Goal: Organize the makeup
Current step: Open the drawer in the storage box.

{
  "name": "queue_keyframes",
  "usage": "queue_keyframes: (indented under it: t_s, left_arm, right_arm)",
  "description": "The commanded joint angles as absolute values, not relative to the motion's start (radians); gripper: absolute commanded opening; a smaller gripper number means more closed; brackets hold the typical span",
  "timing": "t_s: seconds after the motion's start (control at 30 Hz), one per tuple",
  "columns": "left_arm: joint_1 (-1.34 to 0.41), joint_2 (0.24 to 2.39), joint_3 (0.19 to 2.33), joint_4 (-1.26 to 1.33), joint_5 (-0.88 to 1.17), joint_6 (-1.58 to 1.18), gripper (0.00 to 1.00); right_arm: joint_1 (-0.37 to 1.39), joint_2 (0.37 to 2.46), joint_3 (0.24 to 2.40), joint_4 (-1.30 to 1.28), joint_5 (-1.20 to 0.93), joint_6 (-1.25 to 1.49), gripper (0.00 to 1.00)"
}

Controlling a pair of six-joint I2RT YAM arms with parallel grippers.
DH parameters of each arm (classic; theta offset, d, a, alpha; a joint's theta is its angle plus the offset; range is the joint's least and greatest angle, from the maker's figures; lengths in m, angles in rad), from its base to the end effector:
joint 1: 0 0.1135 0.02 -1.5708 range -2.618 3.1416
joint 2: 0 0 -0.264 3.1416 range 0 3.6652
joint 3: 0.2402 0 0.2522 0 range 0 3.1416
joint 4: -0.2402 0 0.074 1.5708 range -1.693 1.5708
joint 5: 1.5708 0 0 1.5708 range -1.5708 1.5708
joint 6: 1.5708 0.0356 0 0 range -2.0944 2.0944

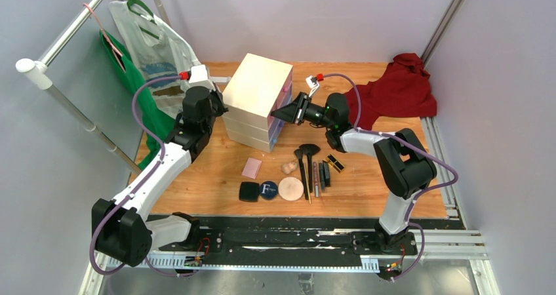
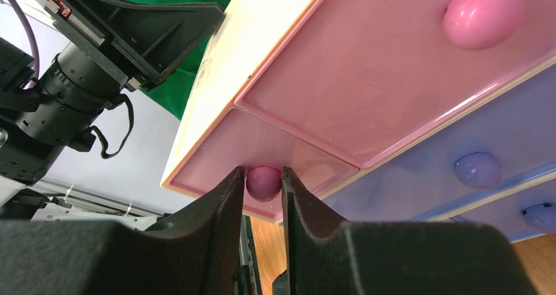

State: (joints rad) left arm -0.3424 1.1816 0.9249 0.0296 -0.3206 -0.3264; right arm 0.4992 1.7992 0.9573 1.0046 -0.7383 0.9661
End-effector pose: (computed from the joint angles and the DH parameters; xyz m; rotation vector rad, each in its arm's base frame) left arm 0.2647 -0.0824 0.3293 -0.2141 1.7773 -0.1923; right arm 0.3280 0.2062 0.2441 -0.3278 1.6683 1.6636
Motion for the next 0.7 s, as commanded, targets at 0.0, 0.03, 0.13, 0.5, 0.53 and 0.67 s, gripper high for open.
queue_keyframes:
  t_s: [0.0, 0.03, 0.13, 0.5, 0.53, 0.67]
  left_arm:
    - [-0.338, 1.214, 0.888, -0.095, -0.276, -0.331, 0.07]
    - [-0.339, 1.213, 0.888, -0.096, -0.276, -0.332, 0.07]
    - [-0.34, 1.213, 0.887, -0.095, -0.275, -0.333, 0.07]
    - [-0.339, 1.217, 0.885, -0.093, -0.275, -0.333, 0.07]
    - [-0.338, 1.217, 0.885, -0.093, -0.275, -0.333, 0.06]
    - [-0.339, 1.215, 0.885, -0.094, -0.275, -0.333, 0.06]
  right_arm:
    - [0.512, 1.813, 0.972, 1.063, -0.763, 0.989, 0.29]
    - [0.513, 1.813, 0.971, 1.069, -0.766, 0.992, 0.32]
    - [0.514, 1.815, 0.963, 1.079, -0.769, 0.995, 0.34]
    - [0.522, 1.833, 0.954, 1.107, -0.775, 1.011, 0.35]
    - [0.522, 1.834, 0.952, 1.107, -0.775, 1.012, 0.35]
    - [0.522, 1.839, 0.943, 1.12, -0.775, 1.018, 0.35]
